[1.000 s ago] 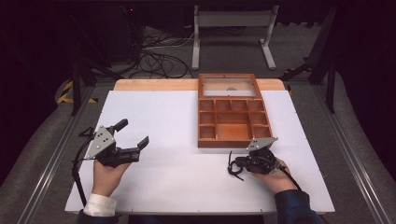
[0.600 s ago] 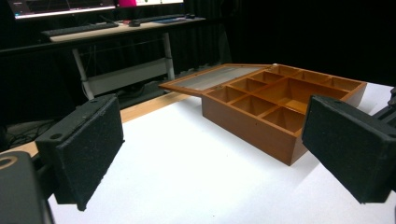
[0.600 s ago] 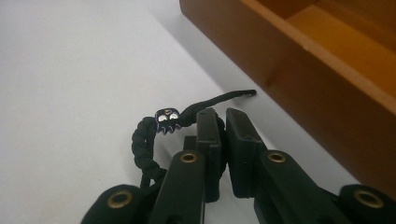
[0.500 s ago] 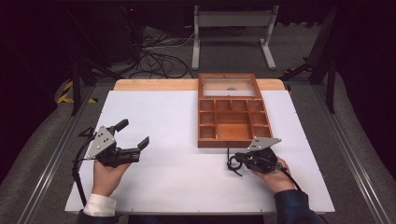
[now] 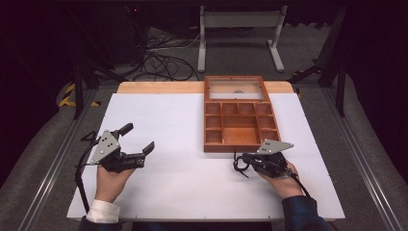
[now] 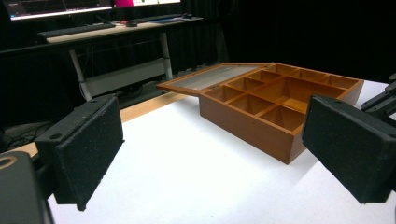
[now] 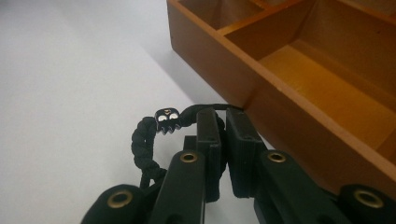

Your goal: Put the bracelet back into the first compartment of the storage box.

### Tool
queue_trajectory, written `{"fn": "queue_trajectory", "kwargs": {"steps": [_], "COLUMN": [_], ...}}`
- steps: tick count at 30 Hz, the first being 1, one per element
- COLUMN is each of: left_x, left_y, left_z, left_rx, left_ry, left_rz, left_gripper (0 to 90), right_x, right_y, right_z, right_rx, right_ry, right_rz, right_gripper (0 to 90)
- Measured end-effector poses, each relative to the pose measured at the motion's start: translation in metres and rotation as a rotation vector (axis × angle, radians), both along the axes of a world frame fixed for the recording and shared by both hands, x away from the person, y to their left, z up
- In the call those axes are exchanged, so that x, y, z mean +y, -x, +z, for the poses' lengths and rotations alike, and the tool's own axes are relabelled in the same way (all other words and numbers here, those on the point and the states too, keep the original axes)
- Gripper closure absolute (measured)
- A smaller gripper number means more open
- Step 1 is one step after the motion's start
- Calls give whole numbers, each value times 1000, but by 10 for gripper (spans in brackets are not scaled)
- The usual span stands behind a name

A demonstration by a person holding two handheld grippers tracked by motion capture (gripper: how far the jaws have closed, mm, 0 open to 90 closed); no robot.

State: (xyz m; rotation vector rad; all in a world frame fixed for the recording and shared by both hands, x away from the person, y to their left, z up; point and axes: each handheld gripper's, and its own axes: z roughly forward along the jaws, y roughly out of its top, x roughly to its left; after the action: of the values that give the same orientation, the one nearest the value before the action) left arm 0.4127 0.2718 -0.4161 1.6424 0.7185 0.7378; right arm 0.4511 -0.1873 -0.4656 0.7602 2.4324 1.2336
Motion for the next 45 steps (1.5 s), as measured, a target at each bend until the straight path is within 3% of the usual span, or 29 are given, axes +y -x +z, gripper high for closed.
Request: {"fn": "queue_trajectory", "kwargs": {"steps": [9, 36, 45], "left_x": [-1, 1, 2], "left_y": [1, 1, 1], "left_z": [0, 0, 0], "left_rx": [-8, -2, -4], "left_ry": [-9, 1, 4], "left_rz": [-2, -2, 1], "left_gripper": [57, 56, 55], "right_x": [2, 5, 11], "right_y": [4, 4, 3], "right_z": [7, 23, 30], "right_rx": [-66, -132, -158], "right_ry": [-23, -99, -71], "right_rz": [-3, -35, -65], "right_gripper": [850, 852, 852]}}
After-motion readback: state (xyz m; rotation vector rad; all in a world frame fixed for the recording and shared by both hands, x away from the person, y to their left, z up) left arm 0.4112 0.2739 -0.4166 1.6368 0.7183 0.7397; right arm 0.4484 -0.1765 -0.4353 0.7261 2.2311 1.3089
